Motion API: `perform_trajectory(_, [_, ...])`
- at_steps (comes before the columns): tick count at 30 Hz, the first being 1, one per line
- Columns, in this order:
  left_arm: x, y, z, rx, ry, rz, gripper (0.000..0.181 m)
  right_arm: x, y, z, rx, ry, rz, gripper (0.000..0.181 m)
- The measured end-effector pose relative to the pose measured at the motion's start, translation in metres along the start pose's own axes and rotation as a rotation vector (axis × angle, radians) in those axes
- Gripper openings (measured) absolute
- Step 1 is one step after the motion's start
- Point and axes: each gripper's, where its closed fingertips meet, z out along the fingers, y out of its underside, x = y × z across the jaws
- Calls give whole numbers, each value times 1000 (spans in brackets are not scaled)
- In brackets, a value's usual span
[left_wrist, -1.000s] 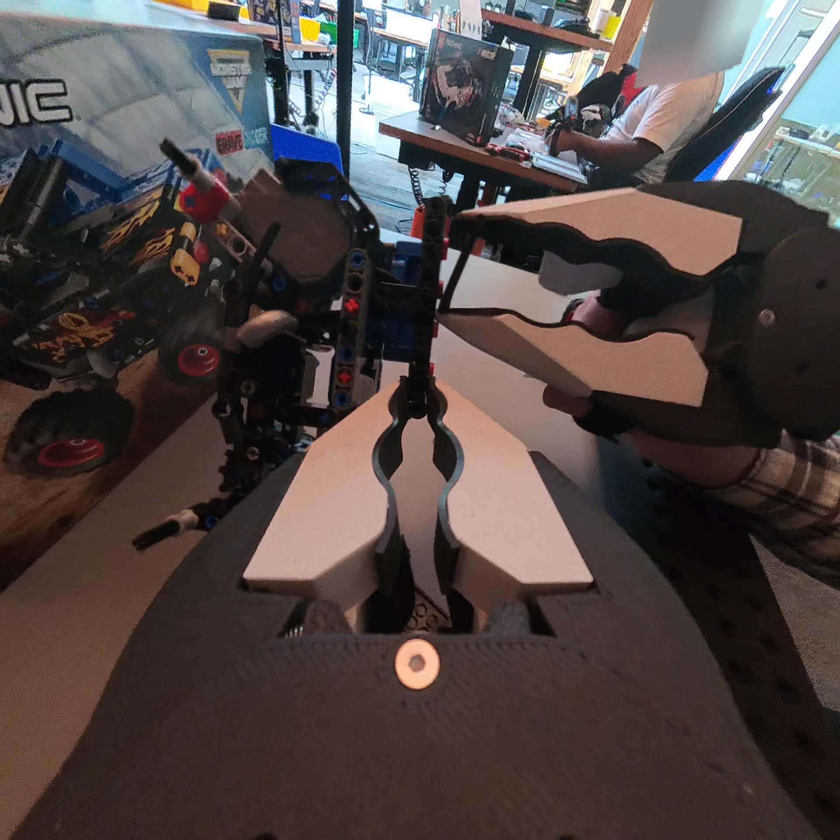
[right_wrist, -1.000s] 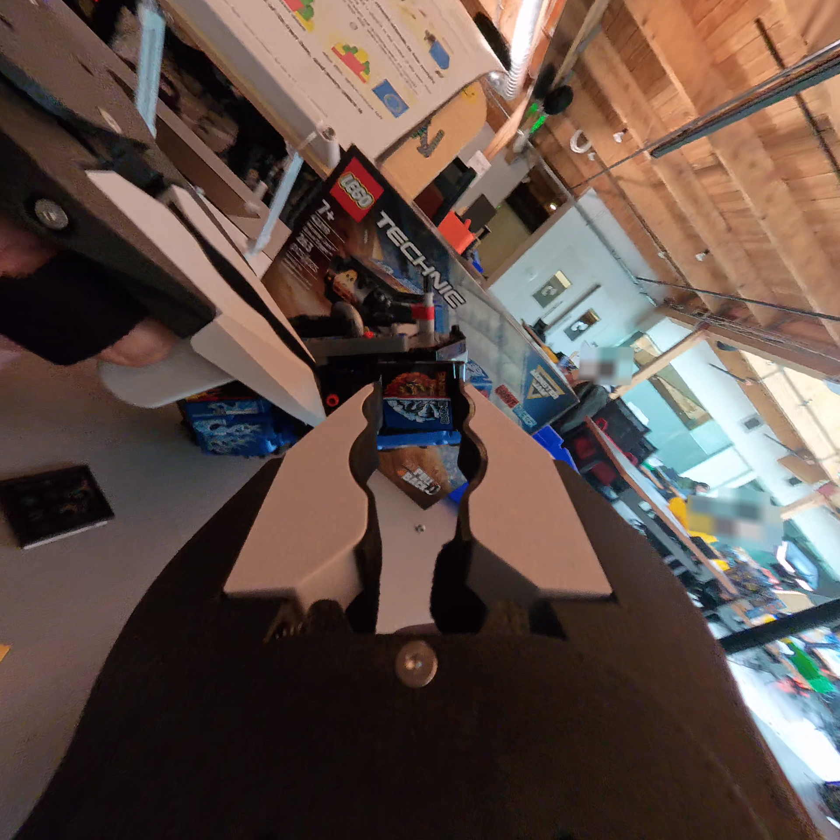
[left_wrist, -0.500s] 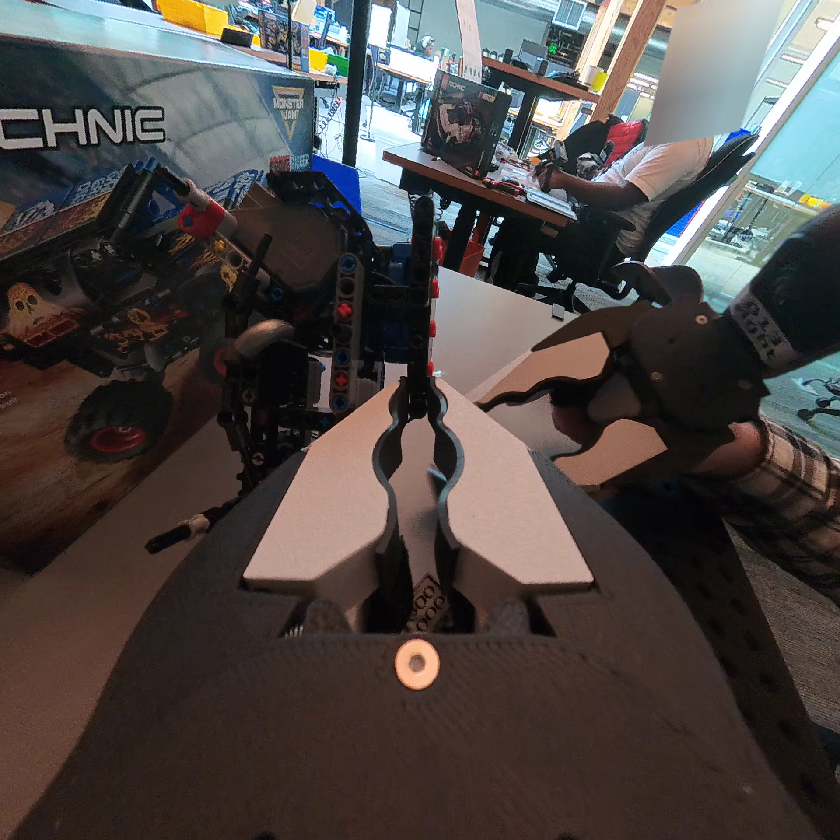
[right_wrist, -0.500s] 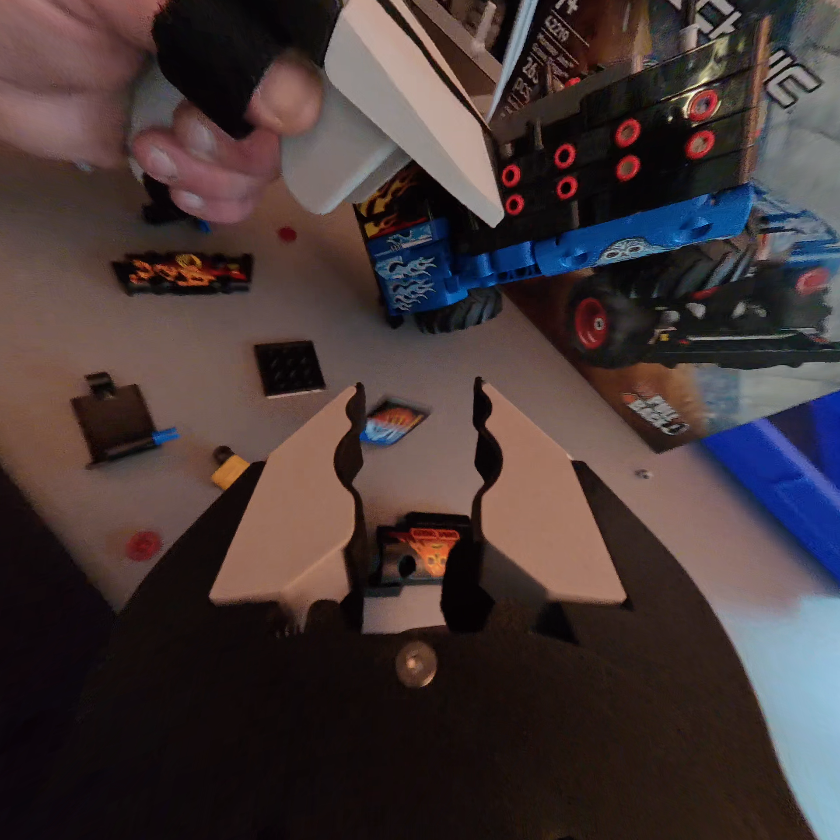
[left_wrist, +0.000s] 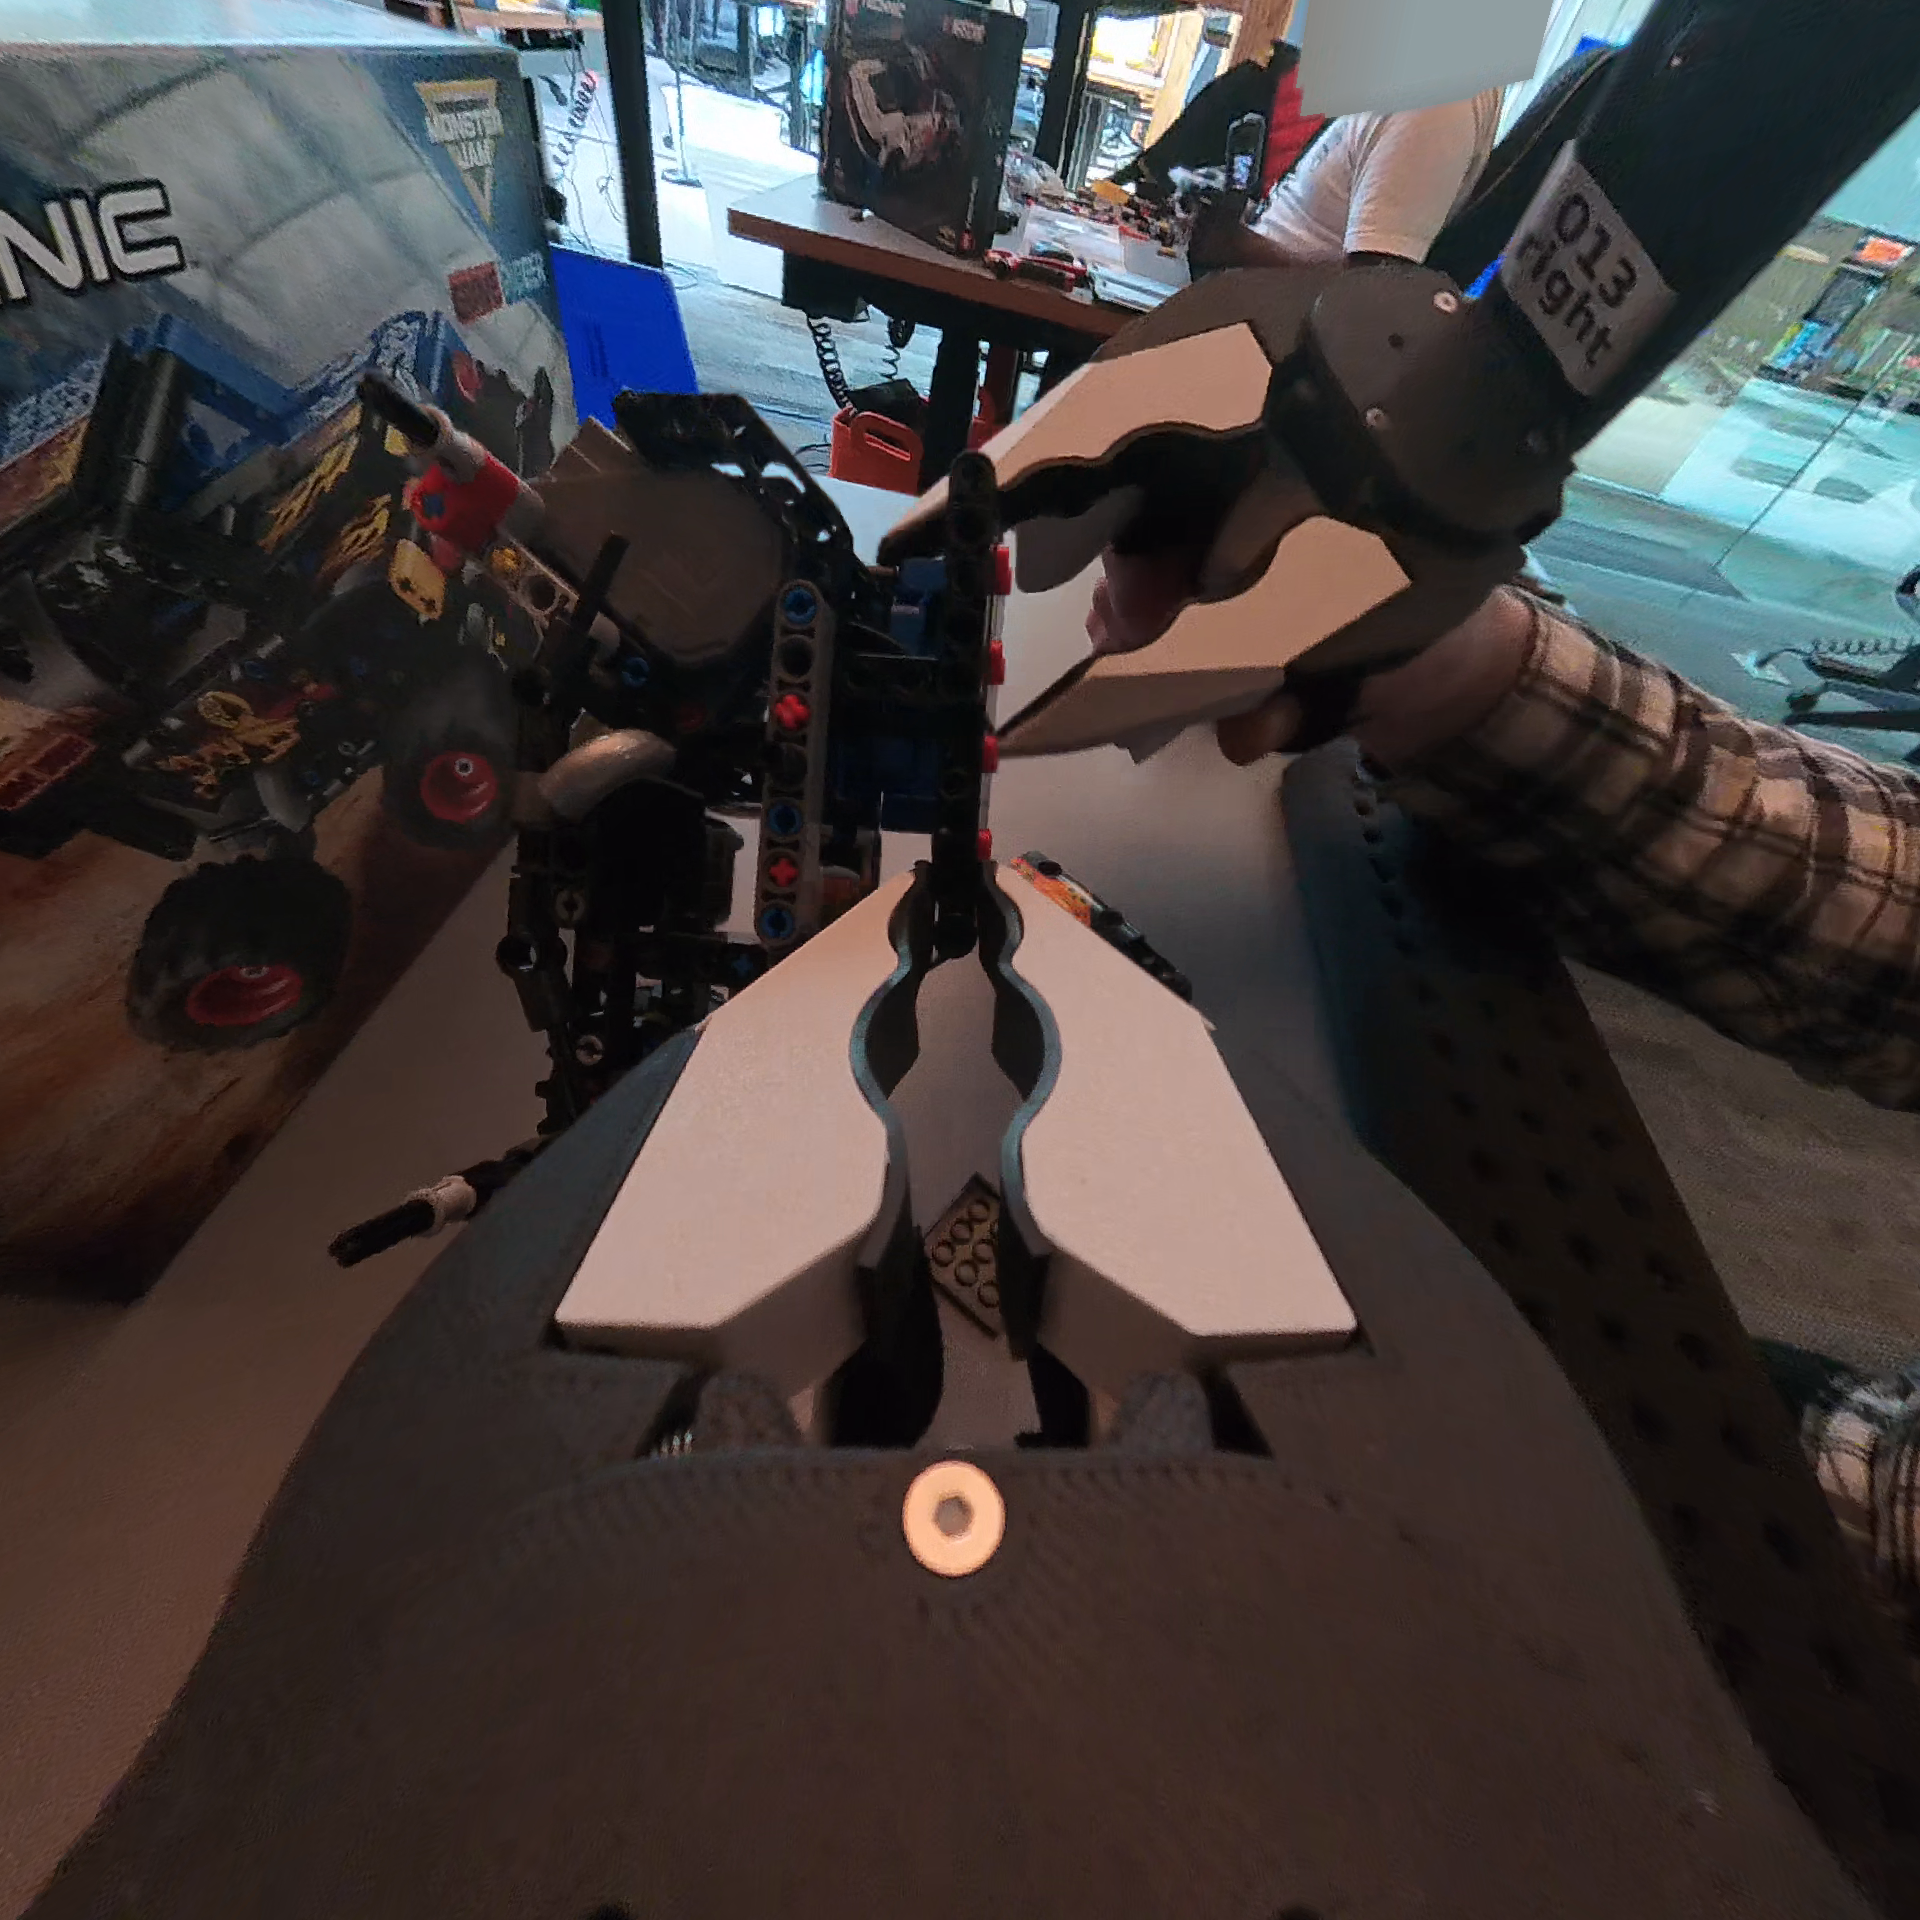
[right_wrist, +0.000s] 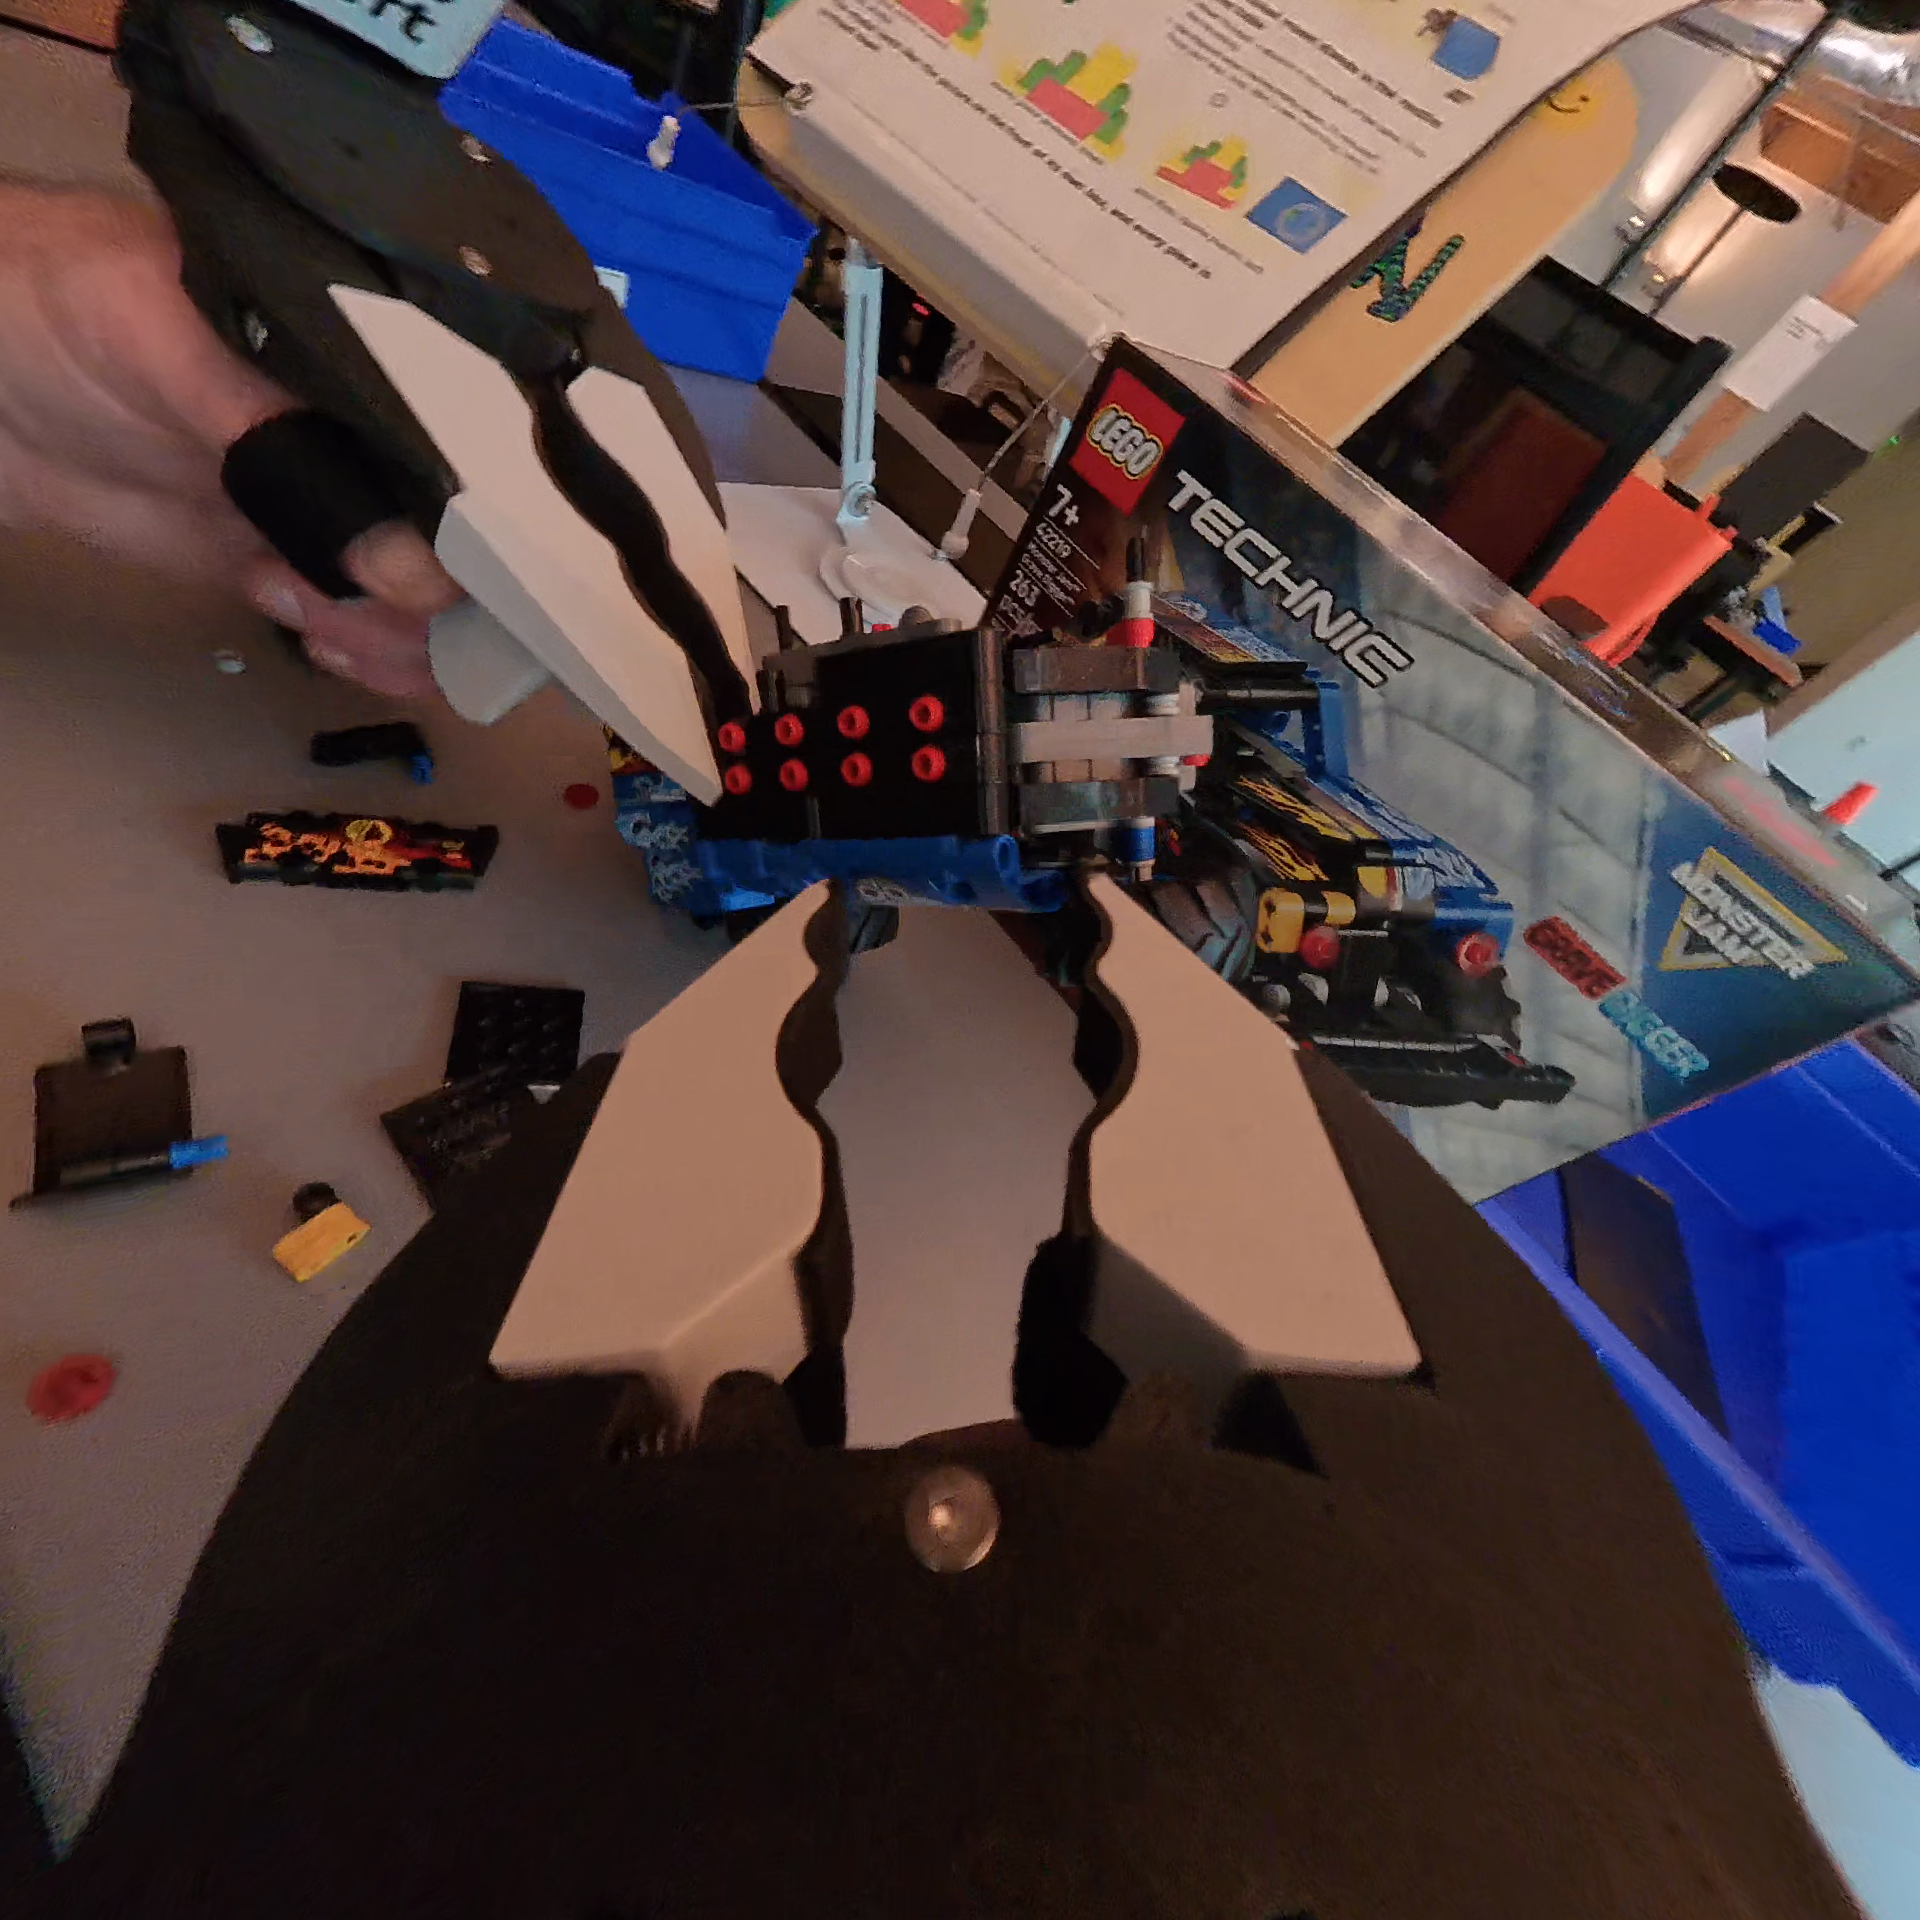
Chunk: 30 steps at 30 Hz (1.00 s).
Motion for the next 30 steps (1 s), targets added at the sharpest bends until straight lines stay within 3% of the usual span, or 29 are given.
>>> perform_trajectory(3, [5, 5, -9, -37, 54, 37, 6, -10, -13, -5, 69, -29, -105, 35])
perform_trajectory(7, [5, 16, -14, -101, 59, 102, 5, -32, 2, 5, -41, -84, -255, 32])
perform_trajectory(8, [7, 19, -16, -109, 79, 105, 5, -34, 2, 4, -31, -104, -251, 24])
perform_trajectory(16, [13, 16, -26, -77, 124, 135, 13, -61, -10, -14, 44, -362, -89, 9])
perform_trajectory(19, [9, 17, -33, -183, 0, 323, 31, -70, -11, -15, -8, -389, -113, 8])
perform_trajectory(22, [27, -16, -48, -71, -25, 412, 35, -76, -14, -13, -37, -405, -135, 8])
perform_trajectory(24, [42, -21, -45, -57, -13, 510, 33, -81, -15, -11, -74, -406, -182, 8])
perform_trajectory(27, [44, -5, -30, -209, -107, 720, 36, -97, -13, -5, -147, -448, -291, 7])
perform_trajectory(30, [46, 4, -34, -332, -132, 784, 35, -107, -7, -4, -214, -476, -381, 7])
